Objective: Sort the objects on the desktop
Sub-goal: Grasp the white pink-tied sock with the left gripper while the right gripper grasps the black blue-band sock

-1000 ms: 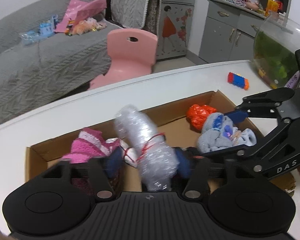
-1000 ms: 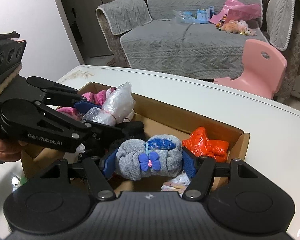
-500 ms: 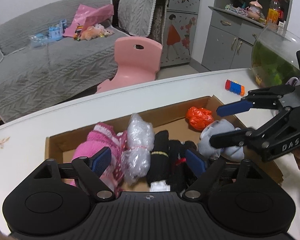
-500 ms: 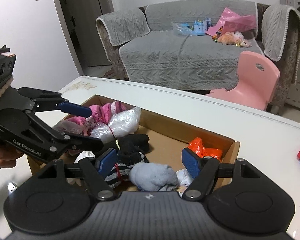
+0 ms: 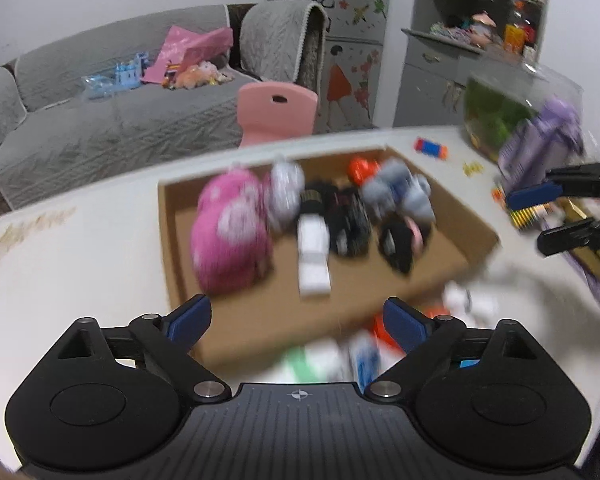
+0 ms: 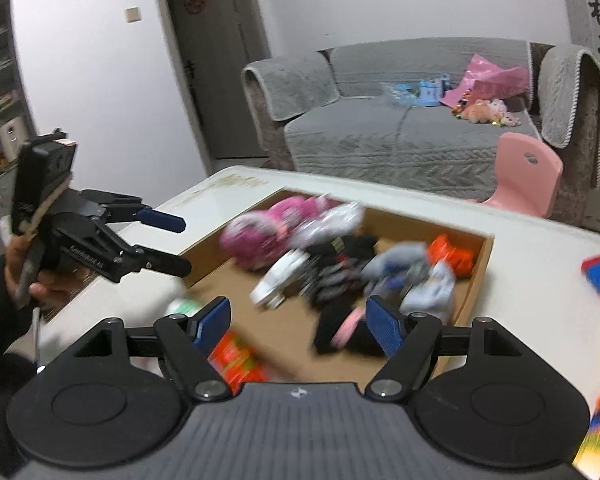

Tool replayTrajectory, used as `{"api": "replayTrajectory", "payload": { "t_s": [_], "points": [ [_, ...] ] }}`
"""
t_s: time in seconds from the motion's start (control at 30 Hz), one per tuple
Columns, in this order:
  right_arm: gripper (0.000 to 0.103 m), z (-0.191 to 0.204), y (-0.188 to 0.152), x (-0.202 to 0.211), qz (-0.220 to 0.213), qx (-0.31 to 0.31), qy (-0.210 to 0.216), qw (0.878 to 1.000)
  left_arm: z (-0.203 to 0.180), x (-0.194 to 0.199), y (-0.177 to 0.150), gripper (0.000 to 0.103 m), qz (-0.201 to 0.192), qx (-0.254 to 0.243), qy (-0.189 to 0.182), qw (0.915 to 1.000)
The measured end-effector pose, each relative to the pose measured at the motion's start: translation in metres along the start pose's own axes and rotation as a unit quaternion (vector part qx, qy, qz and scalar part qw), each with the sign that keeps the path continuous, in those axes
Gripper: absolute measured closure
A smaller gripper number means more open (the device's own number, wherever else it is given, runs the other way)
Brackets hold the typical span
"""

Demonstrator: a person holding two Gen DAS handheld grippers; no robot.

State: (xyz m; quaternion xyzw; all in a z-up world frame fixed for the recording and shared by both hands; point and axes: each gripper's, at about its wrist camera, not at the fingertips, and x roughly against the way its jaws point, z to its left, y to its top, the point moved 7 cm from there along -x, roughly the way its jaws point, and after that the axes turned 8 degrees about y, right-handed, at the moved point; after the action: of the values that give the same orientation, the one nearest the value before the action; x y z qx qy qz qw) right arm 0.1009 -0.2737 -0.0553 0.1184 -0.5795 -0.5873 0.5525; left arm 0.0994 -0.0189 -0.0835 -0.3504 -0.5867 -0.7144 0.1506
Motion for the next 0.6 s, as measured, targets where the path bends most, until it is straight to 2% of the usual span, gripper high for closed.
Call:
{"api": "replayTrajectory", "payload": {
  "t_s": [0.2, 0.23, 0.27, 0.3, 0.6],
  "points": [
    [0.031, 0.049, -0.049, 0.009, 0.022, 0.007, 0.046, 0.999, -0.019, 0.023, -0.057, 0.006, 0.014, -0.039, -0.025, 0.9988],
    [0.027, 0.055, -0.057, 0.006, 0.030, 0.014, 0.049, 0.998, -0.024, 0.024, -0.063, 0.006, 0.017, -0.041, -0.033, 0.9985],
    [0.021, 0.060, -0.064, 0.002, 0.037, 0.018, 0.048, 0.998, -0.028, 0.024, -0.066, 0.006, 0.019, -0.041, -0.043, 0.9981],
    [0.020, 0.063, -0.069, -0.002, 0.044, 0.023, 0.044, 0.998, -0.031, 0.025, -0.069, 0.006, 0.020, -0.043, -0.052, 0.9975],
    [0.020, 0.074, -0.082, -0.037, 0.079, 0.052, 0.032, 0.995, -0.045, -0.003, -0.075, 0.006, 0.052, -0.055, -0.061, 0.9952]
  ]
}}
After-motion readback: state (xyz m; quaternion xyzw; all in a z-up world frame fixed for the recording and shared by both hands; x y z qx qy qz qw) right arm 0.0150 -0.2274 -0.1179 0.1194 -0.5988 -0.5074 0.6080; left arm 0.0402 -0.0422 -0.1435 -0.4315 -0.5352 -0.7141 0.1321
